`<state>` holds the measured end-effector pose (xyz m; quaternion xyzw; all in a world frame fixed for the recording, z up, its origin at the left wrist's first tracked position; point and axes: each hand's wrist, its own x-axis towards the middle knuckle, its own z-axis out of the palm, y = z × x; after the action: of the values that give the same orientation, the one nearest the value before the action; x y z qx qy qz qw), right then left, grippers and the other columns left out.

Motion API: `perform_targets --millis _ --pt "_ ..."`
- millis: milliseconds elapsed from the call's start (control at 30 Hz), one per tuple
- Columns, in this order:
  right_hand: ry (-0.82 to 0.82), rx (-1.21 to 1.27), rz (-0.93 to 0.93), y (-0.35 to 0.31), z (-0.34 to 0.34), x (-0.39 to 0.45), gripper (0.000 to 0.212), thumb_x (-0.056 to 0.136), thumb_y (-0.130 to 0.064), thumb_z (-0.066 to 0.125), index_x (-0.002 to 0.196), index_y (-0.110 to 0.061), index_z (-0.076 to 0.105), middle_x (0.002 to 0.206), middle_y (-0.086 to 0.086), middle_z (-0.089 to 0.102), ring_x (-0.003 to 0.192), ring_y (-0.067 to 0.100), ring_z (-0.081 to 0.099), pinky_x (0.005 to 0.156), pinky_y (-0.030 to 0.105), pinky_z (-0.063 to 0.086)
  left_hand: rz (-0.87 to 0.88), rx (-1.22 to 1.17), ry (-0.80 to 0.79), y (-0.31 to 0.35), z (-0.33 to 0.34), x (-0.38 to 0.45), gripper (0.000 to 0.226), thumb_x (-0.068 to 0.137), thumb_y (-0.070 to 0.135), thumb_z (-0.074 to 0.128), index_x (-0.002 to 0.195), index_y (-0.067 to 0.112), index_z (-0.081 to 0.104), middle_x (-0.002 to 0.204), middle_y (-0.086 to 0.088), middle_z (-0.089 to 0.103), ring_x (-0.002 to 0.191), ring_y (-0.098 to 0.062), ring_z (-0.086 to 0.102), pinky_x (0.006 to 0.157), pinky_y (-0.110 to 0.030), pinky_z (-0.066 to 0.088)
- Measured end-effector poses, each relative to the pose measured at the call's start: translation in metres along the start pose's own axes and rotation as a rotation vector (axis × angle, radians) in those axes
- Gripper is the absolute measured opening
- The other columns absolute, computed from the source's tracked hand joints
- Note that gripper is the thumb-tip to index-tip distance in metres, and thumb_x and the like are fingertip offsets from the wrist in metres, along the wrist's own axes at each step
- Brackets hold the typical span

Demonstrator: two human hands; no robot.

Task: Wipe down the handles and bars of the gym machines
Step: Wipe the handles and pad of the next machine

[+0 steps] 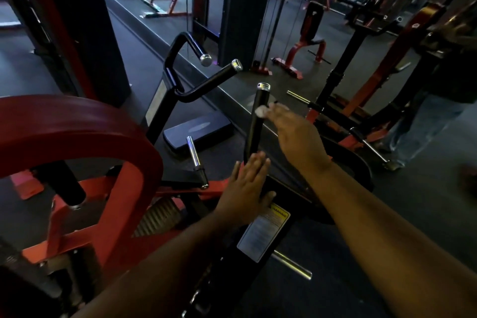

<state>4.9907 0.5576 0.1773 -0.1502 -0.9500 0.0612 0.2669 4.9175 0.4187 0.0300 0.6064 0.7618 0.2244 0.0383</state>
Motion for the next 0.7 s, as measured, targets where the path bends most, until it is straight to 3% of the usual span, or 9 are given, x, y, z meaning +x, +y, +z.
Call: perform_targets --millis 100,167,267,333,433,500,567,700 --pt "-0.032 -0.139 0.057 0.004 0.006 0.049 0.052 0.103 -0.001 0.044 0.152 -0.014 0.044 0.156 0.016 0.043 0.148 0.031 0.036 0.120 0.038 0.031 0.001 0.035 -0.014 0.011 0.012 -0.001 0.071 0.107 0.058 0.022 0.164 0.022 0.000 0.170 0.004 -0.010 0.153 -0.011 -0.028 0.127 -0.052 -0.007" --pt "-0.110 -0.225 0.108 0.007 0.016 0.071 0.053 0.103 -0.002 0.045 0.154 -0.011 0.038 0.158 0.018 0.038 0.145 0.036 0.039 0.118 0.044 0.037 0.013 0.069 0.023 0.008 0.012 -0.003 0.071 0.107 0.058 0.022 0.165 0.020 0.007 0.171 0.004 -0.003 0.155 -0.011 -0.023 0.127 -0.054 -0.005" --pt "-0.179 -0.374 0.121 -0.001 0.032 0.074 0.042 0.101 -0.004 0.048 0.143 -0.005 0.048 0.149 0.021 0.044 0.111 0.035 0.064 0.087 0.043 0.058 0.058 0.114 0.005 0.002 0.010 -0.004 0.071 0.106 0.061 0.019 0.165 0.022 0.009 0.170 0.004 0.000 0.155 -0.010 -0.023 0.126 -0.054 -0.008" --pt "-0.186 -0.469 0.066 -0.011 0.037 0.060 0.039 0.100 -0.002 0.042 0.138 -0.003 0.052 0.143 0.022 0.048 0.111 0.033 0.064 0.078 0.038 0.057 0.067 0.130 -0.008 0.000 0.009 -0.003 0.071 0.105 0.062 0.016 0.165 0.023 0.009 0.171 0.003 0.003 0.155 -0.012 -0.023 0.126 -0.053 -0.011" --pt "-0.254 -0.517 -0.095 -0.018 0.041 0.031 0.046 0.096 -0.001 0.043 0.141 -0.003 0.051 0.141 0.021 0.053 0.130 0.035 0.054 0.085 0.038 0.057 0.063 0.136 -0.016 -0.001 0.012 -0.002 0.072 0.105 0.062 0.015 0.164 0.022 0.011 0.172 0.002 0.005 0.156 -0.014 -0.021 0.125 -0.053 -0.013" --pt "-0.394 -0.360 -0.153 -0.015 0.035 0.020 0.051 0.097 -0.003 0.050 0.148 -0.008 0.046 0.148 0.018 0.049 0.139 0.033 0.046 0.100 0.042 0.051 0.070 0.137 -0.025 -0.002 0.015 -0.001 0.071 0.106 0.062 0.016 0.164 0.022 0.011 0.172 0.001 0.007 0.156 -0.015 -0.021 0.124 -0.052 -0.016" --pt "-0.466 -0.198 -0.175 -0.009 0.019 0.026 0.047 0.102 -0.008 0.045 0.148 -0.015 0.048 0.152 0.015 0.048 0.144 0.030 0.042 0.115 0.045 0.041 0.076 0.142 -0.009 -0.004 0.018 0.000 0.071 0.106 0.062 0.017 0.164 0.021 0.017 0.172 0.002 0.015 0.157 -0.016 -0.017 0.124 -0.052 -0.016" --pt "-0.187 -0.218 -0.104 0.008 -0.001 0.076 0.045 0.103 -0.005 0.045 0.148 -0.012 0.049 0.153 0.016 0.048 0.144 0.032 0.041 0.119 0.046 0.034 0.085 0.170 0.035 -0.007 0.024 0.002 0.071 0.105 0.064 0.011 0.160 0.021 0.025 0.167 0.001 0.030 0.159 -0.019 -0.006 0.127 -0.057 0.000"
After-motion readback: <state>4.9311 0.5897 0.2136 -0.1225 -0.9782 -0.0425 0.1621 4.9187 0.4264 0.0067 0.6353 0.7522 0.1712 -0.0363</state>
